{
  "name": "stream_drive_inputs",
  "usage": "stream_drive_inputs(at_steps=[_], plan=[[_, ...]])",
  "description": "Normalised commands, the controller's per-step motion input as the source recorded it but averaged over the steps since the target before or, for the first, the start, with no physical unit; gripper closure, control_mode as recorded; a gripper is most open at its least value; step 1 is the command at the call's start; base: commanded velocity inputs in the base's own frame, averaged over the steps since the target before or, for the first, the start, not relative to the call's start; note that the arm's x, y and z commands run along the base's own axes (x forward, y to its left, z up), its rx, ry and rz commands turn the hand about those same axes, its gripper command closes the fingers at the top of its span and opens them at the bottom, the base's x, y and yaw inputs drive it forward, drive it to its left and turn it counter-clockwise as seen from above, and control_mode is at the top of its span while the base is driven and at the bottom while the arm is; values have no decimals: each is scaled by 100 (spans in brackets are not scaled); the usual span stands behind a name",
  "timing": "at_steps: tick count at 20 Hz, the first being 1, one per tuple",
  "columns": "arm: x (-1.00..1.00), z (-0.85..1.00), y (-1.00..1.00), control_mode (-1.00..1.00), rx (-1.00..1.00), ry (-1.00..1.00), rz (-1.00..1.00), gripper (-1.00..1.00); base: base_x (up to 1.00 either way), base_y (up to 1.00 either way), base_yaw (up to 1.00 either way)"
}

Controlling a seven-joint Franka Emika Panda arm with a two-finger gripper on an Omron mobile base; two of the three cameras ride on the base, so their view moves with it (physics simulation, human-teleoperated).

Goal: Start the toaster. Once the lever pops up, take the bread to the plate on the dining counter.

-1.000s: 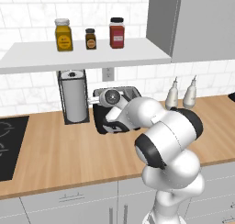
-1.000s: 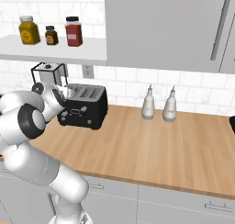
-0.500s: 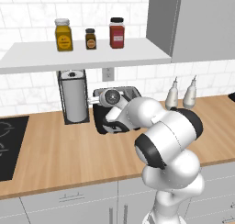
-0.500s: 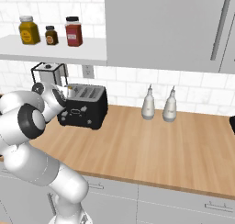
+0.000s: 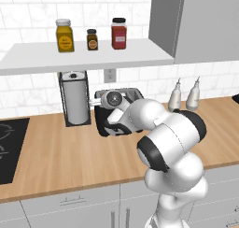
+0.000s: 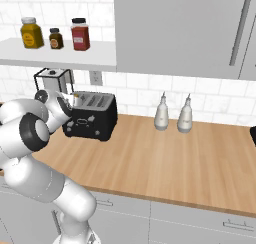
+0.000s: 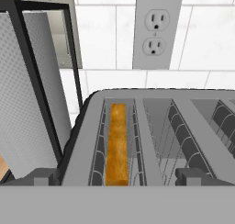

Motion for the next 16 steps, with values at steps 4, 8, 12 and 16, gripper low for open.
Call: stream_drive_inputs(at_steps=[4,8,12,16], plan=[[0,0,0,-100,0,0,0,-100,0,0,0],[0,0,0,-100,0,0,0,-100,0,0,0],[0,0,0,-100,0,0,0,-100,0,0,0],[0,0,0,-100,0,0,0,-100,0,0,0]])
